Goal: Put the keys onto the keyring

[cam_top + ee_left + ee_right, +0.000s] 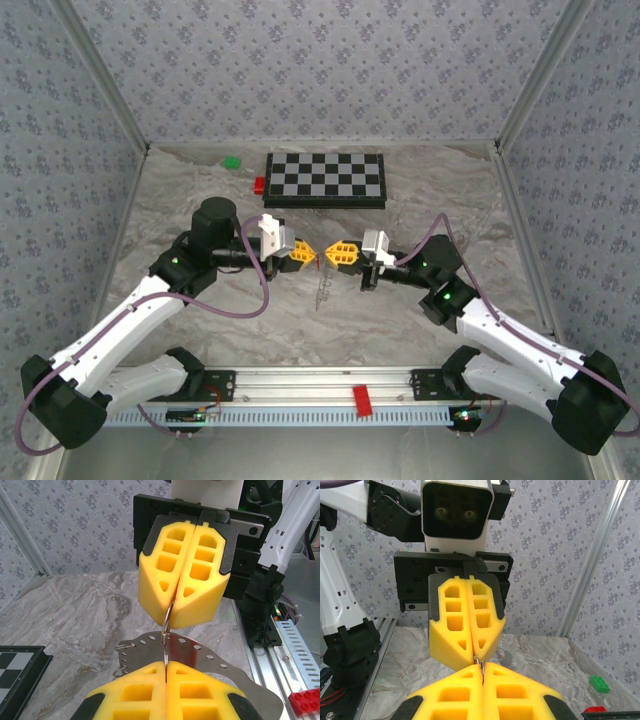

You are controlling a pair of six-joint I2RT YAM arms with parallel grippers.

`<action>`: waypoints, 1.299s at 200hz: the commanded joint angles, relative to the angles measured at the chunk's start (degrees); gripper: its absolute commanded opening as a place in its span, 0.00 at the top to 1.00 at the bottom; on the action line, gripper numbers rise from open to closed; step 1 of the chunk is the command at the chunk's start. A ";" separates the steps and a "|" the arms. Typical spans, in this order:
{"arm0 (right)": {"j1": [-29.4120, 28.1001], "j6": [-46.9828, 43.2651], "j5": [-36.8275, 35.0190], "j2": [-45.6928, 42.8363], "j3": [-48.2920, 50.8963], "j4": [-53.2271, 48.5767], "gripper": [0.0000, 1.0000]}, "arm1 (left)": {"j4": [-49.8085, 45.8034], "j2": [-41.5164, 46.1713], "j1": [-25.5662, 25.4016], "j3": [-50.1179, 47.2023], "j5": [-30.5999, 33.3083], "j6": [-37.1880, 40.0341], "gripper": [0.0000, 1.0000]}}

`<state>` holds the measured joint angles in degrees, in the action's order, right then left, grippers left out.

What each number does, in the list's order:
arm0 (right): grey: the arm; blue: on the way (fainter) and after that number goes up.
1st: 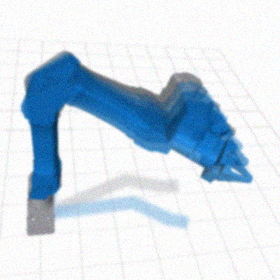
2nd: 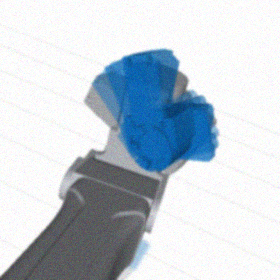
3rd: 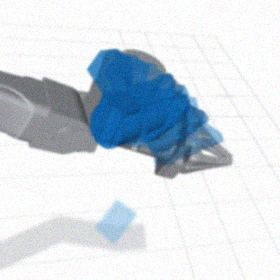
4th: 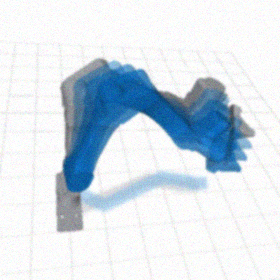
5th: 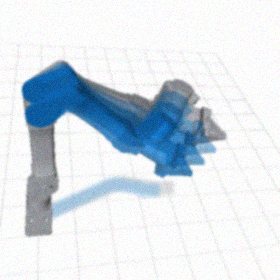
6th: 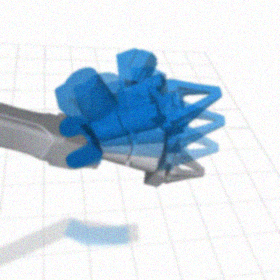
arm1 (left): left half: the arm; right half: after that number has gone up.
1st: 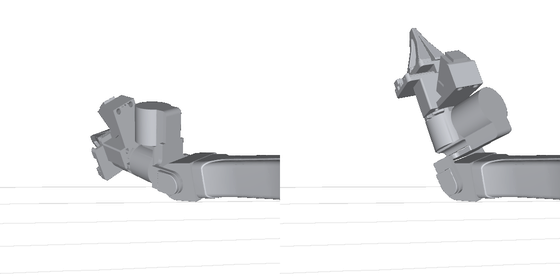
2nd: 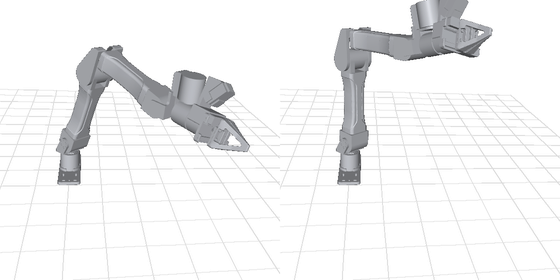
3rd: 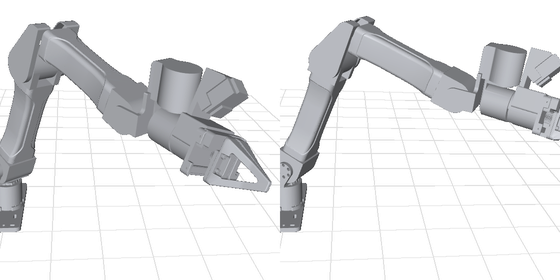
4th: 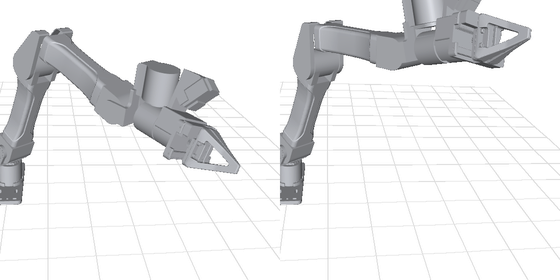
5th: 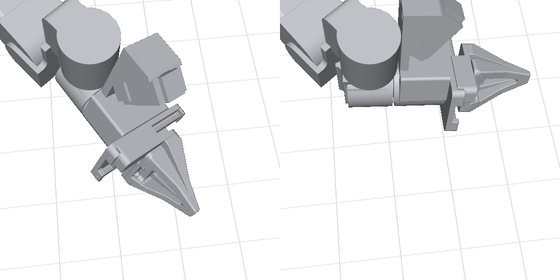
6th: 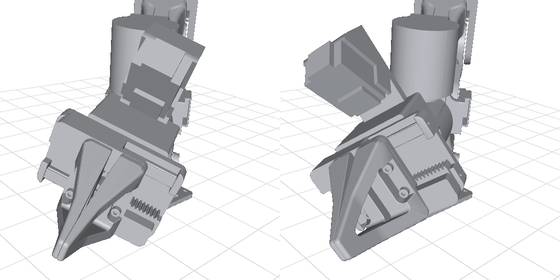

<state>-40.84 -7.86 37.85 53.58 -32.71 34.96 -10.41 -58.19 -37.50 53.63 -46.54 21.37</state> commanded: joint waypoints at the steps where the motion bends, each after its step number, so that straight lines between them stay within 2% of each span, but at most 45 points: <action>1: 0.23 1.27 1.35 -0.21 -0.20 2.76 1.00 | 0.53 0.18 0.12 1.41 -1.46 -0.01 1.00; 146: 0.22 1.18 1.04 1.18 -0.45 2.76 1.00 | 0.27 0.25 0.14 1.48 -2.15 -0.01 1.00; 260: 0.32 0.47 -0.19 -0.97 -0.14 2.24 1.00 | 0.18 0.19 0.14 1.15 -1.43 0.25 1.00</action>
<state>-40.84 -7.27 38.35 53.45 -32.71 34.96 -10.44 -58.19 -37.50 53.63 -46.52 21.37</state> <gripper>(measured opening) 0.038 0.045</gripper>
